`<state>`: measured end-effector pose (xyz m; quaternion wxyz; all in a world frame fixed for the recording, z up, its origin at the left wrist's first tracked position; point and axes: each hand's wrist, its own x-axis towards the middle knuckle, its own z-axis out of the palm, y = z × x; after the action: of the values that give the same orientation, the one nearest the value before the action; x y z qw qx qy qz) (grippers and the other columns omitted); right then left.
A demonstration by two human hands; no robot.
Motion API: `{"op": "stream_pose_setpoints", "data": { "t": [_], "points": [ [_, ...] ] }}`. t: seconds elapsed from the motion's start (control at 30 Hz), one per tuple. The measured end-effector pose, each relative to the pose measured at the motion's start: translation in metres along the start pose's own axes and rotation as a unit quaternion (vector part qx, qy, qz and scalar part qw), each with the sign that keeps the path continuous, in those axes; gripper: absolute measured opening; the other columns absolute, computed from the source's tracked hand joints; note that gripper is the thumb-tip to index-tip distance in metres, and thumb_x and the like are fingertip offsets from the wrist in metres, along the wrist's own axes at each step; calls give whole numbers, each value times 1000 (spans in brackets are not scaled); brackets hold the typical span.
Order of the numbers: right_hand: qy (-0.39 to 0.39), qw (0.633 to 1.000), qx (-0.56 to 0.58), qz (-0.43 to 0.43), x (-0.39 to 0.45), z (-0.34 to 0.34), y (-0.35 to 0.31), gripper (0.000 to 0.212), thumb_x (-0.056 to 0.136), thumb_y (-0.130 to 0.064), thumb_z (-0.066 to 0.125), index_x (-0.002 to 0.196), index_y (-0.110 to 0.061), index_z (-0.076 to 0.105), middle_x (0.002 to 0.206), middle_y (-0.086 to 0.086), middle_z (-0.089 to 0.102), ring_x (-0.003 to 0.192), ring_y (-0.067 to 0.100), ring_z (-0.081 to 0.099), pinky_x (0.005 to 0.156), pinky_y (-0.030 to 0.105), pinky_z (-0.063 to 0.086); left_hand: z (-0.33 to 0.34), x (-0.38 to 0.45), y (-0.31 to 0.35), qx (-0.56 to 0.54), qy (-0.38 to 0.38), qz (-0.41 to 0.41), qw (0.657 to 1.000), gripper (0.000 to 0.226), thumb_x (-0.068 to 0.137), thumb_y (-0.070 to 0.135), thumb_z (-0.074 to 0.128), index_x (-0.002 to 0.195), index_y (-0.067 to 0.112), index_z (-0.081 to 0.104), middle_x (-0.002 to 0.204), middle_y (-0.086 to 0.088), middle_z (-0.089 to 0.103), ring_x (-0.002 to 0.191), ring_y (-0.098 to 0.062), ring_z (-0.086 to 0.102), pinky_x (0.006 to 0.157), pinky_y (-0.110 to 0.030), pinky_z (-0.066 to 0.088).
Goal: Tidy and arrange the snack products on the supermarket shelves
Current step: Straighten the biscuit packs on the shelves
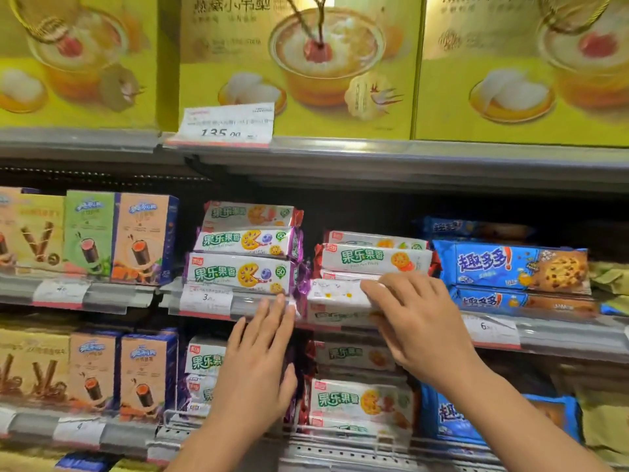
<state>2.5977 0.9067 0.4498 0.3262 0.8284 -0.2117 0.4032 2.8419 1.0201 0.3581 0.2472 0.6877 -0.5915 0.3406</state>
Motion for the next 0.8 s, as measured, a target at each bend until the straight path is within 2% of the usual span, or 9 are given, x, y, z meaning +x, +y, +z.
{"op": "stream_pose_setpoints", "data": {
  "t": [0.17, 0.23, 0.3, 0.33, 0.37, 0.43, 0.53, 0.67, 0.8],
  "points": [
    [-38, 999, 0, -8, 5, 1, 2, 39, 95, -40, 49, 129, -23, 58, 113, 0, 65, 102, 30, 62, 83, 46, 48, -4, 3, -5, -12, 29, 14, 999, 72, 86, 38, 45, 155, 18, 38, 165, 0, 28, 151, -20, 28, 118, -45, 23],
    [-40, 999, 4, -10, 7, 0, 4, 39, 95, -42, 47, 128, -23, 58, 111, -2, 67, 100, 29, 63, 81, 45, 50, -11, 5, -9, -20, 39, 35, 998, 65, 87, 36, 44, 149, 20, 48, 159, 1, 41, 144, -20, 41, 115, -45, 35],
    [-41, 999, 7, -13, 8, -2, 4, 40, 95, -42, 47, 128, -24, 59, 110, -4, 68, 98, 27, 64, 79, 43, 51, -25, 13, -16, -45, 69, 48, 995, 54, 86, 33, 45, 134, 21, 64, 142, 3, 60, 127, -19, 59, 102, -43, 52],
    [-43, 999, 8, -14, 8, -3, 4, 40, 95, -43, 47, 127, -24, 59, 109, -4, 68, 97, 26, 65, 79, 43, 52, -34, 18, -20, -63, 95, 48, 992, 48, 85, 32, 45, 125, 22, 70, 130, 6, 68, 116, -17, 65, 96, -40, 55],
    [-44, 999, 11, -13, 9, -4, 5, 39, 95, -43, 47, 127, -24, 59, 109, -5, 68, 97, 26, 65, 79, 43, 52, -45, 27, -24, -78, 124, 47, 988, 43, 84, 29, 46, 117, 23, 74, 119, 8, 72, 108, -15, 67, 94, -35, 55],
    [-49, 999, 20, -10, 10, -4, 5, 38, 95, -43, 47, 127, -26, 58, 110, -6, 67, 98, 25, 64, 78, 44, 53, -68, 49, -33, -76, 169, 42, 982, 36, 82, 17, 52, 110, 22, 74, 109, 8, 73, 104, -15, 66, 94, -31, 49],
    [-64, 998, 26, -10, 9, -3, 6, 38, 97, -44, 46, 130, -27, 55, 114, -7, 66, 100, 24, 63, 81, 44, 52, -98, 90, -43, -53, 177, 21, 983, 46, 75, -5, 69, 115, 18, 71, 113, 1, 72, 109, -23, 64, 92, -41, 54],
    [-75, 997, 32, -7, 10, -4, 8, 39, 97, -45, 46, 131, -28, 55, 114, -7, 66, 101, 23, 64, 82, 44, 53, -112, 143, -68, -48, 91, -23, 994, 59, 84, 8, 72, 139, 23, 56, 138, 3, 58, 129, -21, 51, 102, -45, 50],
    [-81, 996, 30, -2, 13, -5, 8, 39, 96, -46, 45, 129, -29, 54, 112, -8, 68, 99, 22, 65, 80, 43, 55, -102, 189, -106, -23, 20, -31, 999, 63, 92, 11, 63, 150, 25, 43, 155, -1, 45, 140, -26, 42, 114, -44, 40]
  ]
}}
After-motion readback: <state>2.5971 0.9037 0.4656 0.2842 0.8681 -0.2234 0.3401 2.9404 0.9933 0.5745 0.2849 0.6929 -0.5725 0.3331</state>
